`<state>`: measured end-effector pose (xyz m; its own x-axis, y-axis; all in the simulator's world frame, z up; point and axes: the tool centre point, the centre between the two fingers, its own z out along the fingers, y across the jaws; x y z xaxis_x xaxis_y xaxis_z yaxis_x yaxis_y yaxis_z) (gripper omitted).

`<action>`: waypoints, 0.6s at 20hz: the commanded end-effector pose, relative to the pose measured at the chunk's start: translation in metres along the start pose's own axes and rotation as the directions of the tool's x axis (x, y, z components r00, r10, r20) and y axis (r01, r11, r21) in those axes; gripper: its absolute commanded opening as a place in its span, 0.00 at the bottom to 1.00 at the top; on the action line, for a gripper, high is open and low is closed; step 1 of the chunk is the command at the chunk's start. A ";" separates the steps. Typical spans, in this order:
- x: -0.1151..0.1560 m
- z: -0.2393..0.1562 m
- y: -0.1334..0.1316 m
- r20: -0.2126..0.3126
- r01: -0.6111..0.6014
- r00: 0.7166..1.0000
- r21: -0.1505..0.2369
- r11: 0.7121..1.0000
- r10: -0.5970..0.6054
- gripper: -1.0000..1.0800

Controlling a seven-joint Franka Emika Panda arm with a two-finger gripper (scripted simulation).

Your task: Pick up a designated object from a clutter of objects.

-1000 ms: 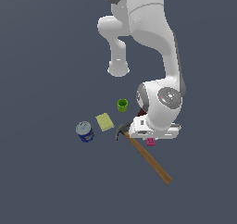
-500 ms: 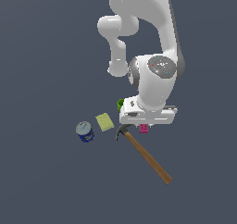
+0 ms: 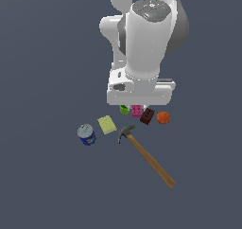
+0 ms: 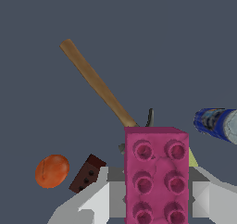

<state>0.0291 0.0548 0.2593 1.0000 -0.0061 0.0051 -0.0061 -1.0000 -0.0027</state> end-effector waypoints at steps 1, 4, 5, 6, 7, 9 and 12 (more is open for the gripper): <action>-0.005 -0.024 0.011 0.002 0.001 1.000 0.000 1.000 -0.001 0.00; -0.010 -0.048 0.023 0.003 0.001 1.000 0.000 1.000 -0.001 0.00; -0.011 -0.055 0.026 0.003 0.001 1.000 0.000 1.000 -0.001 0.00; -0.012 -0.062 0.029 0.004 0.001 1.000 0.000 1.000 -0.001 0.00; -0.013 -0.068 0.032 0.004 0.001 1.000 0.000 1.000 -0.001 0.00; -0.014 -0.079 0.037 0.004 0.001 1.000 -0.001 1.000 -0.001 0.00; -0.016 -0.091 0.043 0.005 0.001 1.000 -0.002 1.000 0.000 0.00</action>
<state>0.0137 0.0146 0.3436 1.0000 -0.0063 0.0018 -0.0063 -1.0000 -0.0014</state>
